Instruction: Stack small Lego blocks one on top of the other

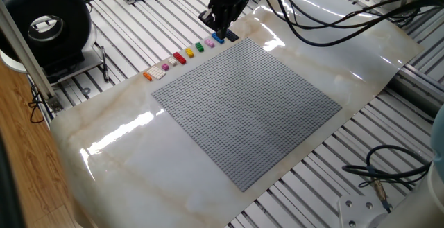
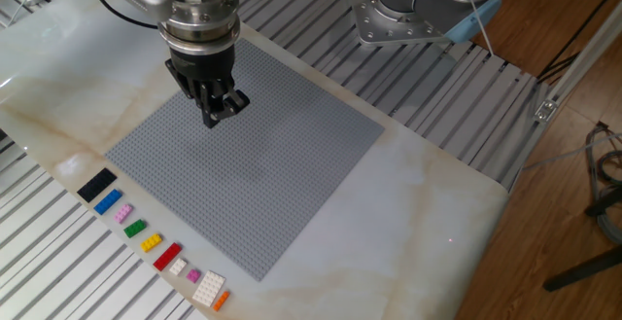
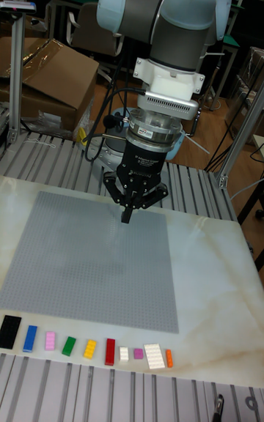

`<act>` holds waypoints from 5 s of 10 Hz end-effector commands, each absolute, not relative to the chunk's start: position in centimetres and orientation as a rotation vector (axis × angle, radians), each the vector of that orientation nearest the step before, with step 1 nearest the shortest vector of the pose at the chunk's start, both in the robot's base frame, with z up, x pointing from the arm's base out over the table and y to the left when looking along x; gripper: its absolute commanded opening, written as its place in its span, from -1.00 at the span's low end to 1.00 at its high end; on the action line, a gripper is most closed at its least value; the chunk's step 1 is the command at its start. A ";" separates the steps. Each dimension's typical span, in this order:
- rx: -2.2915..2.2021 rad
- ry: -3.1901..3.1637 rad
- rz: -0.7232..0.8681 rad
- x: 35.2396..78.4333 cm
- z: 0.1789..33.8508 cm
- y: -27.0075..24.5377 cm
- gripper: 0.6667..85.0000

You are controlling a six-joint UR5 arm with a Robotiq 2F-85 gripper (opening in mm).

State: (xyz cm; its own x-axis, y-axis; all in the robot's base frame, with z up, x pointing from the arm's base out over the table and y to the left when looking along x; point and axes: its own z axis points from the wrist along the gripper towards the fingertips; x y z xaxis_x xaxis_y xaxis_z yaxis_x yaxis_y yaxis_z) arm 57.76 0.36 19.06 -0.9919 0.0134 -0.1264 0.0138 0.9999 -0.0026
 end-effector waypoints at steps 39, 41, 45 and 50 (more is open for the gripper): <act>-0.039 3.008 -0.054 57.9 19.3 -0.3 -0.99; -0.043 3.010 -0.056 57.8 19.3 -0.4 -0.99; -0.046 3.013 -0.064 57.8 19.5 -0.4 -0.99; -0.049 3.013 -0.071 57.9 19.5 -0.5 -0.99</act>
